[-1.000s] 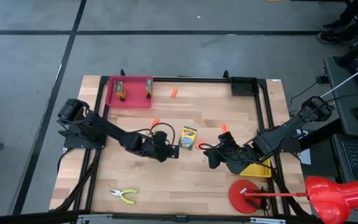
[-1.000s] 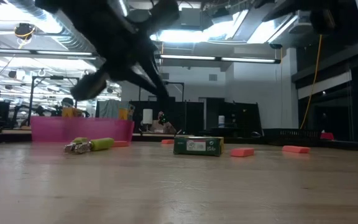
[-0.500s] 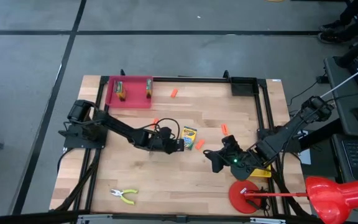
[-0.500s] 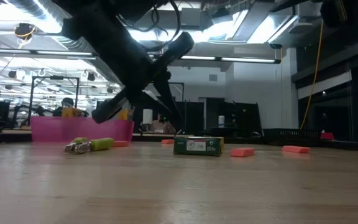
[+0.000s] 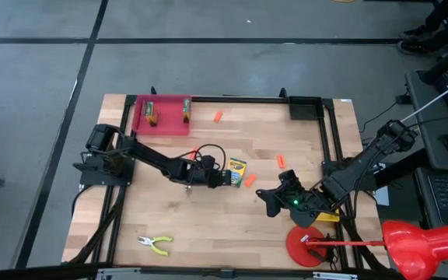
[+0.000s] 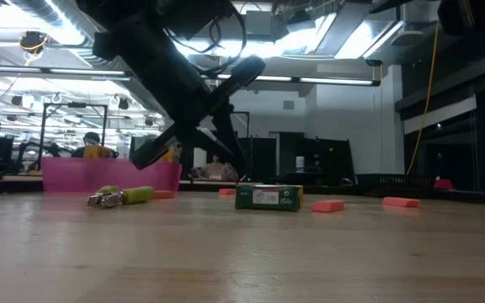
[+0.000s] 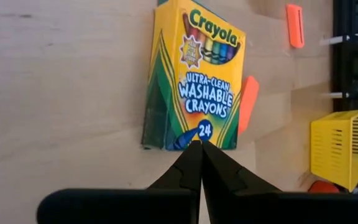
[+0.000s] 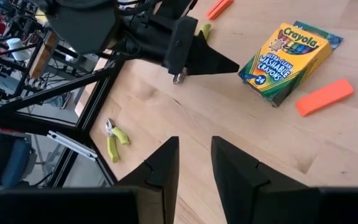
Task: Pick & Place School Supplies
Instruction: Put the yellow crayon box into the pink bin
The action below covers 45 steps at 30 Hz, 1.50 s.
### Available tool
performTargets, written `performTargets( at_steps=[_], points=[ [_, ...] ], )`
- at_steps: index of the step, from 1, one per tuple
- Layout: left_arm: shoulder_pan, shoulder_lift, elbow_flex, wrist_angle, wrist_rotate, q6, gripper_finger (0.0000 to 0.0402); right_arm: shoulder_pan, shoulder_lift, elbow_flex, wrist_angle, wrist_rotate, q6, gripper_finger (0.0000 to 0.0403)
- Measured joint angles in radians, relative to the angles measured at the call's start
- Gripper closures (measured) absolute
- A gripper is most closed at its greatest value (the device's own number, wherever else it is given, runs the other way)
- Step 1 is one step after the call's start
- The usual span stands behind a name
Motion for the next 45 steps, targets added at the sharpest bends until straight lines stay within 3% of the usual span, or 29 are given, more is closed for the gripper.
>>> performTargets(
  at_steps=[12, 45],
  points=[
    [-0.017, 0.067, 0.001, 0.035, 0.013, -0.035, 0.04, 0.019, 0.0, 0.0, -0.01, 0.011, 0.002, 0.0305],
    [-0.007, 0.053, 0.004, 0.019, -0.039, -0.003, 0.04, 0.066, 0.0, 0.0, -0.018, 0.063, 0.061, 0.0305]
  ],
)
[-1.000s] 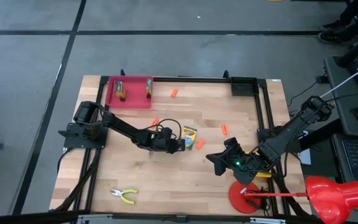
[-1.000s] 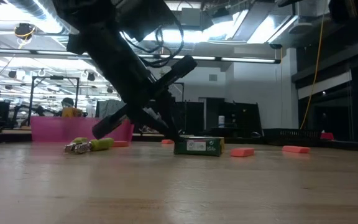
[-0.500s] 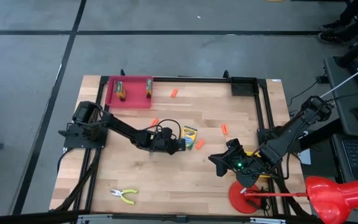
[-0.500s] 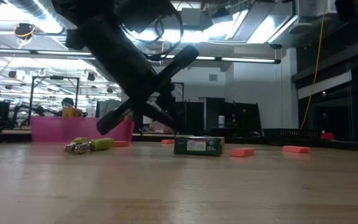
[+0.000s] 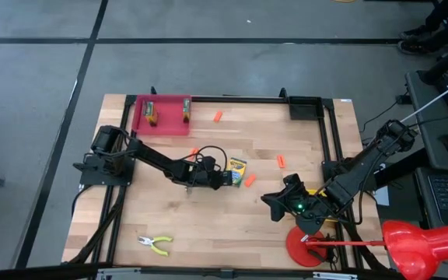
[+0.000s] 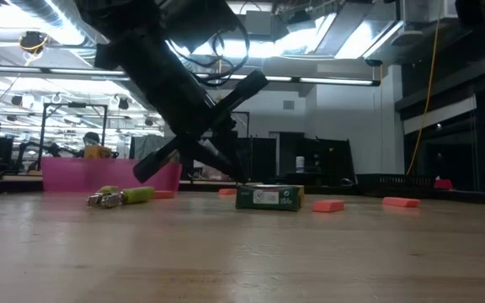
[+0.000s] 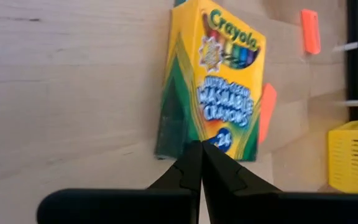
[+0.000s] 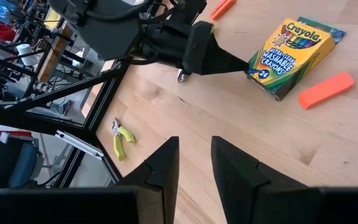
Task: Pick & Place School Supplies
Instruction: Put the yellow crayon box into the pink bin
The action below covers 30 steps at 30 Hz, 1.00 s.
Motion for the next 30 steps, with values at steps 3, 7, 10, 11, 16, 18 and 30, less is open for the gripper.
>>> performTargets(
  at_steps=[3, 7, 10, 11, 16, 18, 30],
  points=[
    [-0.009, 0.0, 0.0, -0.011, -0.001, 0.0, 0.04, 0.0, 0.0, 0.0, 0.0, 0.0, 0.0, 0.0305],
    [-0.018, 0.009, 0.001, -0.011, -0.004, -0.007, 0.04, 0.0, 0.0, 0.0, 0.0, 0.003, 0.0, 0.0304],
    [-0.031, 0.01, 0.001, -0.014, -0.009, -0.017, 0.04, 0.0, 0.0, 0.0, 0.0, 0.004, 0.0, 0.0304],
    [-0.036, 0.012, 0.001, -0.016, -0.011, -0.02, 0.04, 0.0, 0.0, 0.0, 0.0, 0.005, 0.0, 0.0304],
    [-0.057, 0.018, 0.002, -0.022, -0.001, -0.031, 0.04, 0.003, 0.0, 0.0, 0.0, 0.005, 0.0, 0.0304],
    [-0.067, 0.019, 0.001, -0.047, -0.004, -0.049, 0.04, 0.003, 0.0, 0.0, 0.0, 0.006, 0.0, 0.0304],
    [-0.08, 0.022, -0.001, -0.073, -0.024, -0.073, 0.04, 0.004, 0.0, 0.0, 0.019, 0.008, -0.027, 0.0304]
  ],
)
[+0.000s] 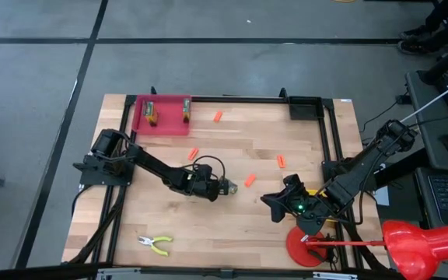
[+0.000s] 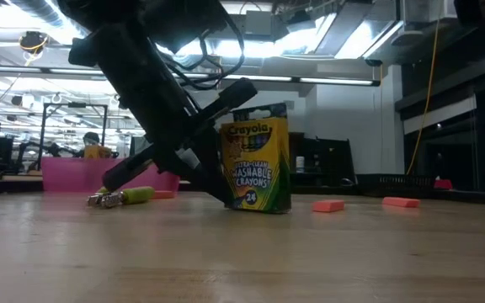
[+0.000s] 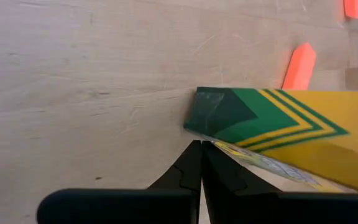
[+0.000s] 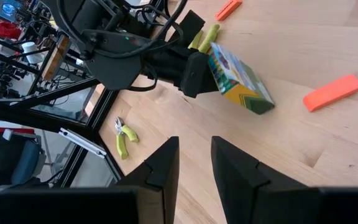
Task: Pick & Place School Supplies
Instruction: Put the yellow crayon box into the pink bin
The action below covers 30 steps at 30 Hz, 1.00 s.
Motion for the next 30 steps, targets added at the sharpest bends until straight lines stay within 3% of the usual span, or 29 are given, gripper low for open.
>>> performTargets(
  at_steps=[9, 19, 30],
  points=[
    [-0.002, -0.001, 0.0, -0.002, -0.003, -0.007, 0.04, 0.0, 0.0, 0.0, 0.001, -0.009, -0.04, 0.0304],
    [-0.002, -0.002, 0.0, -0.001, -0.004, -0.014, 0.04, -0.014, 0.06, 0.0, 0.075, -0.095, -0.426, 0.0303],
    [-0.002, -0.002, 0.001, 0.002, -0.011, -0.022, 0.04, -0.123, 0.158, 0.0, 0.116, -0.094, -0.705, 0.0214]
  ],
)
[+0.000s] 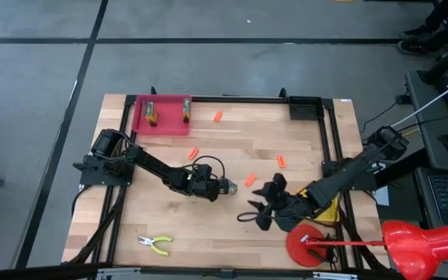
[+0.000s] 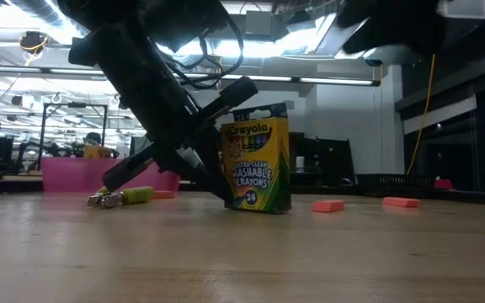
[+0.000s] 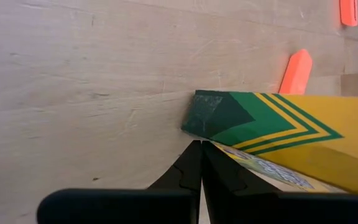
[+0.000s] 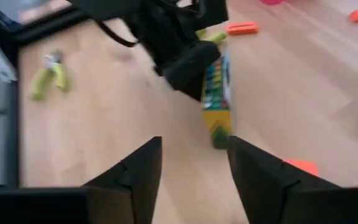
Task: Pick & Place School Supplies
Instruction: Put the yellow crayon box into the pink bin
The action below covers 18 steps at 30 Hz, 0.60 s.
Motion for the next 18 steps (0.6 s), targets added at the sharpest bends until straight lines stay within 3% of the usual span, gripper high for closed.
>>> performTargets(
  at_steps=[6, 18],
  points=[
    [0.0, 0.0, 0.0, 0.001, 0.0, 0.0, 0.04, -0.056, 0.074, 0.0, 0.001, -0.003, -0.029, 0.0185],
    [0.002, 0.0, 0.0, 0.006, 0.001, 0.0, 0.04, -0.121, 0.138, 0.0, 0.108, -0.007, -0.138, 0.0183]
  ],
)
